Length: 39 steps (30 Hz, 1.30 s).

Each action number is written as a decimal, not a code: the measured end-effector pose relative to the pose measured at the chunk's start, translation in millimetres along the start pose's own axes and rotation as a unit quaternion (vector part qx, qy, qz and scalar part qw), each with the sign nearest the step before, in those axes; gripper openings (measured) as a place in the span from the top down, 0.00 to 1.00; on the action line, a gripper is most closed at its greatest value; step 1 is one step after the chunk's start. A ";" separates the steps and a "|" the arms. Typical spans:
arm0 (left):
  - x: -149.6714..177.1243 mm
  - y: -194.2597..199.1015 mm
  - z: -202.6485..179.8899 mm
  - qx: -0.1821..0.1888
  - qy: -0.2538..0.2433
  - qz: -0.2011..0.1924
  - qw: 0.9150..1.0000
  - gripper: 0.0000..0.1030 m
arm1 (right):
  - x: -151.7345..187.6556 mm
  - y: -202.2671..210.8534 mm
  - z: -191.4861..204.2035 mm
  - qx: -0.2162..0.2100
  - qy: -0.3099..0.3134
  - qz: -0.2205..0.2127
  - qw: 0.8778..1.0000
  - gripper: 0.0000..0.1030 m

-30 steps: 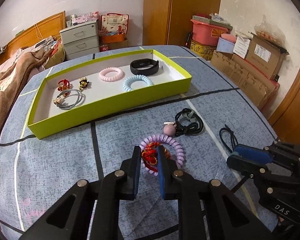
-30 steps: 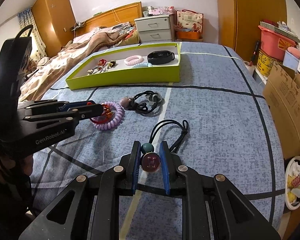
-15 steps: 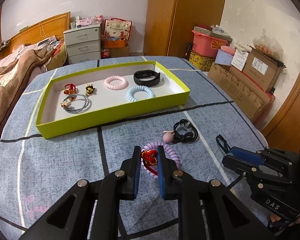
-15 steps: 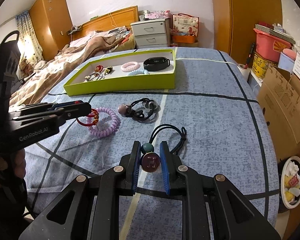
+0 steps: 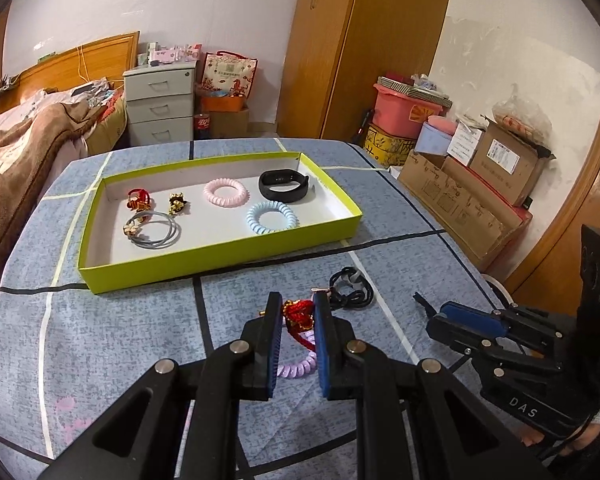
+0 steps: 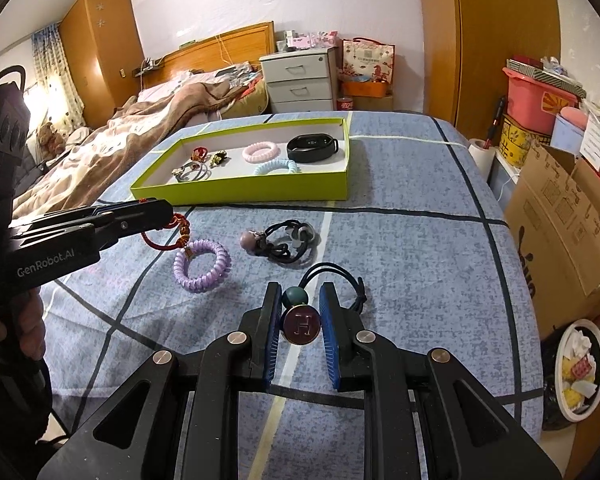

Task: Organize jewelry
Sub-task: 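Grasp the red tassel charm lying in the purple coil with the left tool, then carry the H hair tie and red tassel charm over the box with both tools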

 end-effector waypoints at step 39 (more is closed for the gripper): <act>-53.7 5.7 123.3 -0.067 0.074 -0.008 0.995 0.84 | -122.5 -74.7 69.0 -0.057 0.054 -0.014 0.997 0.80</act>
Point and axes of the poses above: each gripper's, at about its wrist camera, not at the fingertips, and y roughly against the way its jaws point, z to its left, x to its underside, the point moved 5 cm from there along -y, roughly the way its jaws point, and after that the axes turned 8 degrees about x, right-handed, at the moved point
